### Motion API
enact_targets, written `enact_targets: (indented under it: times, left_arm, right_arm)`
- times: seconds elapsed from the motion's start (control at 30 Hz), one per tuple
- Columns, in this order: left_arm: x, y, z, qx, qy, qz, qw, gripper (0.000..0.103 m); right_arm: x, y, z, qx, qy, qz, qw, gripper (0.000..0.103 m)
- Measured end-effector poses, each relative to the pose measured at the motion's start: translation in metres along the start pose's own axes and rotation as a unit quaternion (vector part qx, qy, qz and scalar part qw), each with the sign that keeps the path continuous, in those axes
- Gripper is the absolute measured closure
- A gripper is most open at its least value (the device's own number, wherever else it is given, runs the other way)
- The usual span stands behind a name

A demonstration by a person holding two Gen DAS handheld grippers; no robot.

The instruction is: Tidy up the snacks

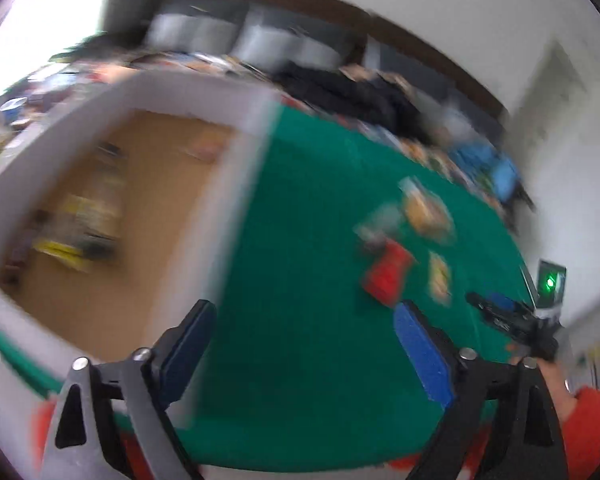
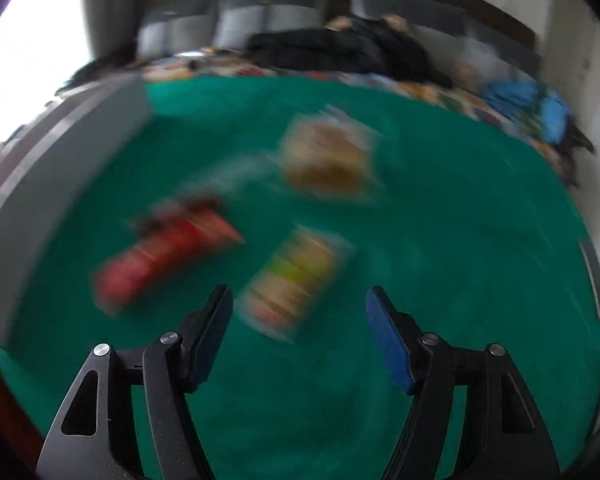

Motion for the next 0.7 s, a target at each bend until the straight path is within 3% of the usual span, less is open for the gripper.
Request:
enact_targets:
  times: [0.07, 0.17, 0.3, 0.47, 0.53, 0.7]
  left_arm:
    - [0.027, -0.03, -0.044, -0.041, 0.012, -0.036, 0.9984, 0.009]
    - [0.039, -0.052, -0.092, -0.07, 0.046, -0.074, 0.9938, 0.009]
    - [0.042, -0.055, -0.133, -0.061, 0.105, -0.12, 0.9854, 0.009]
    - [0.036, -0.042, -0.148, -0.031, 0.135, -0.115, 0.9837, 0.006]
    - [0.032, -0.042, -0.151, -0.024, 0.14, -0.117, 0.9829, 0.0]
    - [0.025, -0.043, -0.15, -0.013, 0.135, -0.118, 0.9837, 0.0]
  right_arm:
    - [0.027, -0.035, -0.003, -0.009, -0.022, -0.011, 1.0, 0.031]
    - [0.047, -0.07, -0.006, -0.015, -0.037, -0.019, 0.999, 0.031]
    - [0.053, -0.077, -0.009, -0.002, -0.023, -0.041, 0.999, 0.031]
    - [0.055, -0.068, -0.012, 0.002, -0.022, -0.065, 0.998, 0.019]
    - [0.049, -0.068, -0.006, 0.0, -0.024, -0.067, 0.997, 0.017]
    - [0.046, -0.071, -0.003, 0.004, -0.024, -0.07, 0.997, 0.017]
Point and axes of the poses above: each gripper's, at about its wrist camera, not at the fingertips, and z roughly against the way its jaws point, x to its right, y to its top, the point moved 6 cm from there along -z, roughly the way its jaws point, and after that the axes turned 14 degrees about z, right-handed, at the moved point
